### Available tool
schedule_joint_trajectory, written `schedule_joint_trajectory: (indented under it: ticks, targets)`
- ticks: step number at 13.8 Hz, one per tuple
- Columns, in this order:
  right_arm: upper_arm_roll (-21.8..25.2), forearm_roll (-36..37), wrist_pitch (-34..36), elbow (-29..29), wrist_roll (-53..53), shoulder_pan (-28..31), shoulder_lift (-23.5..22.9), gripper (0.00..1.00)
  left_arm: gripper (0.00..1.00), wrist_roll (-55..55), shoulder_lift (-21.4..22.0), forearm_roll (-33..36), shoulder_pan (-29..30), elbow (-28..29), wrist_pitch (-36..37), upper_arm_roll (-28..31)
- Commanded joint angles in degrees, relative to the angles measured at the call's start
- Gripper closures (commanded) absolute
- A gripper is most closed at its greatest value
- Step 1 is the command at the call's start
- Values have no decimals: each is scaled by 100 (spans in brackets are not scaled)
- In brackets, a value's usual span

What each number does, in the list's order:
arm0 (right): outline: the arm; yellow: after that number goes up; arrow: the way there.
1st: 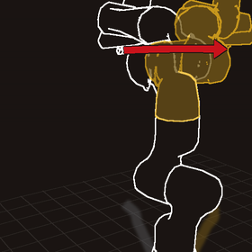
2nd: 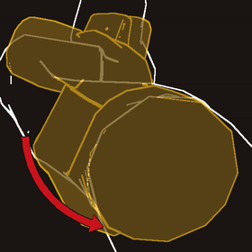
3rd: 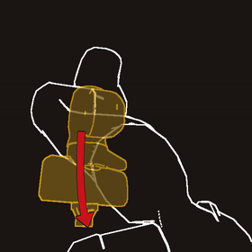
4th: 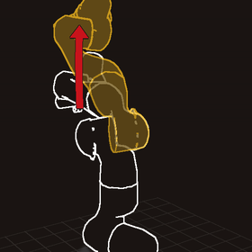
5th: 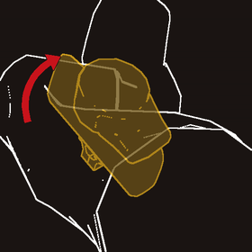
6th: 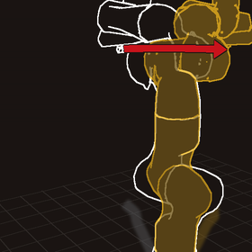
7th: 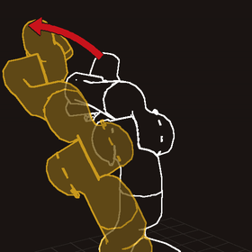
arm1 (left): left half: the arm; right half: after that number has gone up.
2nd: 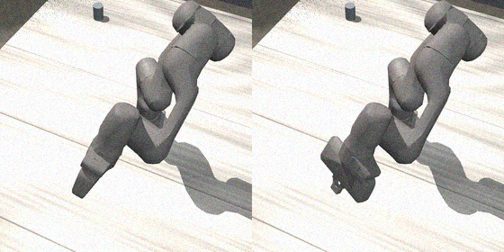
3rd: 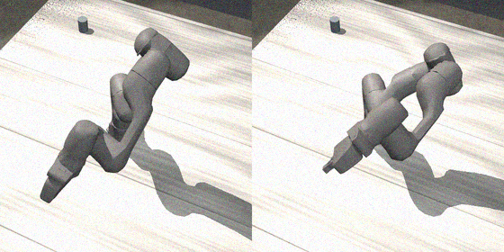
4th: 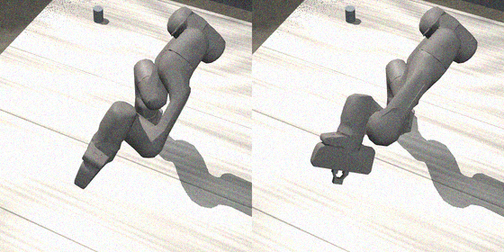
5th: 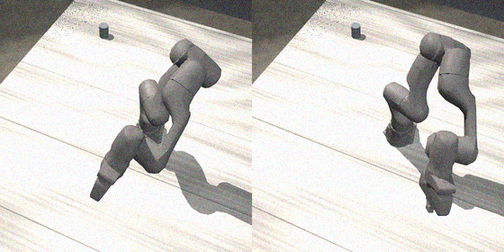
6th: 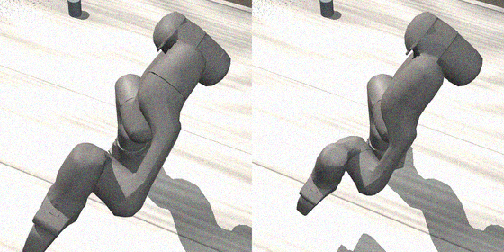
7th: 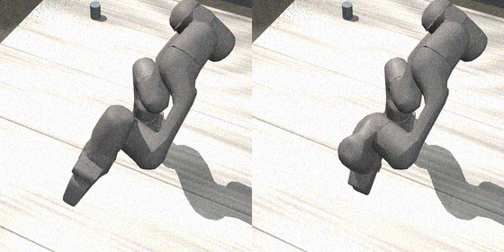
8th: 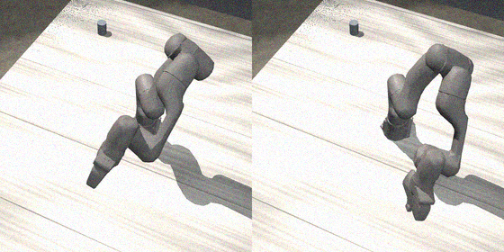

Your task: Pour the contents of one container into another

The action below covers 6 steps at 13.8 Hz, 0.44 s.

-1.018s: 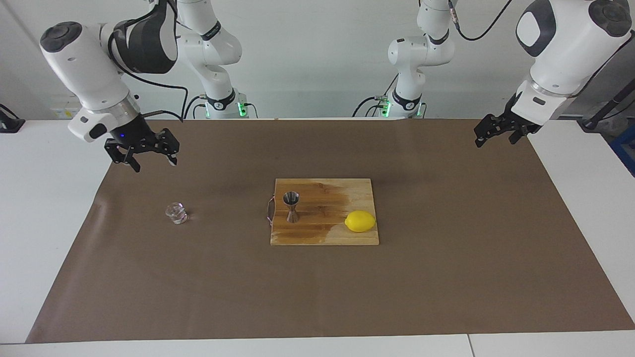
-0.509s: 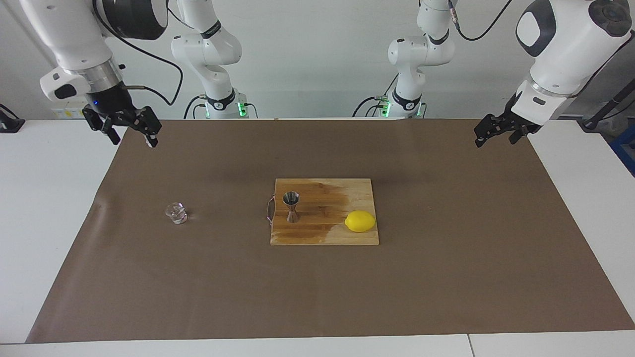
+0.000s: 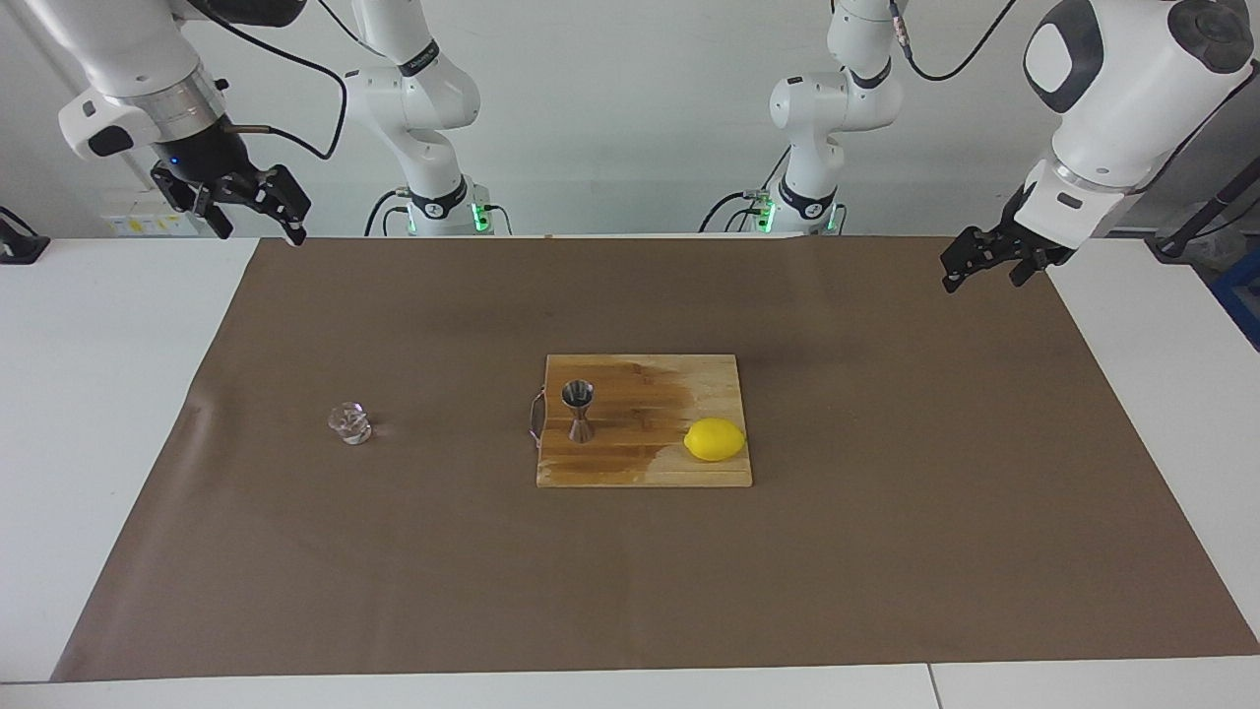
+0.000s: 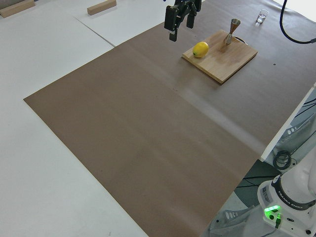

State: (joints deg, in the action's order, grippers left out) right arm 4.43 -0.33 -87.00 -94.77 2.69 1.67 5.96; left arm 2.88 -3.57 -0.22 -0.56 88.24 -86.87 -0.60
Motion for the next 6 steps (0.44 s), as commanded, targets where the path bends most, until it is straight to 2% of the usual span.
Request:
schedule_joint_trajectory:
  ticks: [1,6]
  targets:
    - [-100,34,61,-7,56,88,45,0,0,64,155,66,29,159,29,-28]
    - [-109,86,87,-15,13,62,54,0,0,64,155,66,29,159,29,-28]
